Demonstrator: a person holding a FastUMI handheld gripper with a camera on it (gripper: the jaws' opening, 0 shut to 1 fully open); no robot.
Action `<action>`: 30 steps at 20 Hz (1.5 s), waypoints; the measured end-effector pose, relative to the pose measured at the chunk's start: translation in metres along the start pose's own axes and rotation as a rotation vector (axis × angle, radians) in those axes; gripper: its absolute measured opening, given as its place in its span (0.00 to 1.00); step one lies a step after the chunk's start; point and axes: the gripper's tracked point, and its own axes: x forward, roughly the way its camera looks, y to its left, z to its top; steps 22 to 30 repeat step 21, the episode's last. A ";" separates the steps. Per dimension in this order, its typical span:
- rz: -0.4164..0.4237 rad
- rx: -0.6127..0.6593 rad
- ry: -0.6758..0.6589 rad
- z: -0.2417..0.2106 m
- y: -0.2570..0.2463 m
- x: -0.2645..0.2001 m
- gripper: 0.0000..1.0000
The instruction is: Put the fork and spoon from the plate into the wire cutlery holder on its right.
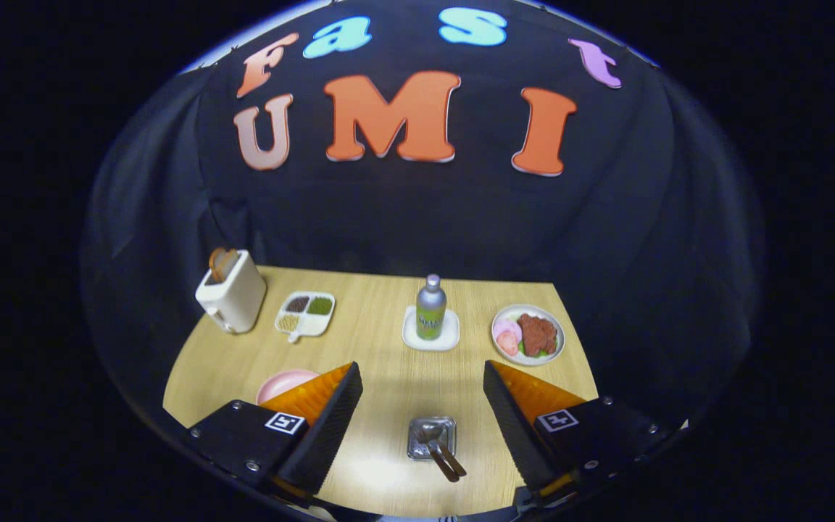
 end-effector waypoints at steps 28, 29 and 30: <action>-0.124 0.040 -0.393 0.006 -0.006 -0.066 1.00; -0.124 0.040 -0.393 0.006 -0.006 -0.066 1.00; -0.124 0.040 -0.393 0.006 -0.006 -0.066 1.00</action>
